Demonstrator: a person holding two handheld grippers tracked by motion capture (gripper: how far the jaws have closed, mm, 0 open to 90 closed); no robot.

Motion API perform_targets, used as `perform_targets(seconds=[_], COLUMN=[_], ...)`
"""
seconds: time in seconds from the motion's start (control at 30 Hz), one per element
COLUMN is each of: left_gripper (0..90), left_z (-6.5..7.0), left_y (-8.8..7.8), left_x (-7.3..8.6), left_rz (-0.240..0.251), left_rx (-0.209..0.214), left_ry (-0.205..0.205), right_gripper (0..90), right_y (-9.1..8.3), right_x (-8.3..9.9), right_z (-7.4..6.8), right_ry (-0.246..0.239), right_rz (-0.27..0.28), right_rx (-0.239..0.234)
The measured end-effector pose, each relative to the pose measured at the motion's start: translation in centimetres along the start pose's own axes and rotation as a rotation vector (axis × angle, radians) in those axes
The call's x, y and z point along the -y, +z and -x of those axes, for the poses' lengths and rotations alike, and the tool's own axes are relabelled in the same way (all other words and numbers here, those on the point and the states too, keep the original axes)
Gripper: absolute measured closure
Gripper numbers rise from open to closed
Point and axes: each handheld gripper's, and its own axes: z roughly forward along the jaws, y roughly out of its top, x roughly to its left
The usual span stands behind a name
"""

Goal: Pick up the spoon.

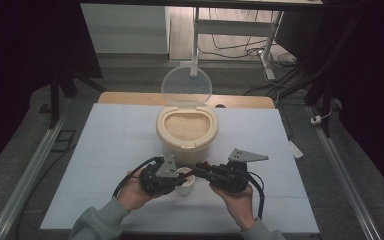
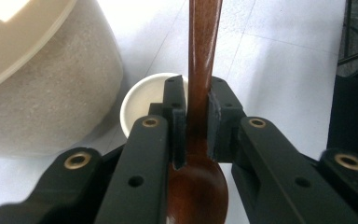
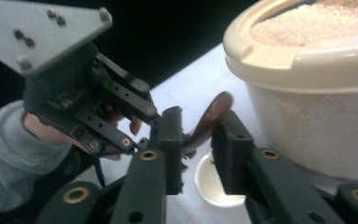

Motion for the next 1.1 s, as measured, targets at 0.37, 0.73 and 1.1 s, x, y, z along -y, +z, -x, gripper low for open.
perform_targets(seconds=[0.37,0.73,1.1], left_gripper=[78.5,58.1,35.0], left_z=[0.2,-0.7,-1.4], left_y=[-0.3,-1.0,-2.8], left_x=[-0.1,0.6,3.4], left_rz=[-0.006,0.072,0.173], left_rx=[0.002,0.027,-0.032], left_ry=[0.011,-0.076,-0.209], right_gripper=[81.5,82.6,82.6], right_y=[0.1,-0.5,-2.0], right_x=[-0.1,-0.1,-0.7], right_z=[-0.1,0.5,1.2], right_ry=[-0.005,0.018,0.022], right_rz=[0.028,0.088,0.146], right_rx=[-0.058,-0.062,-0.042])
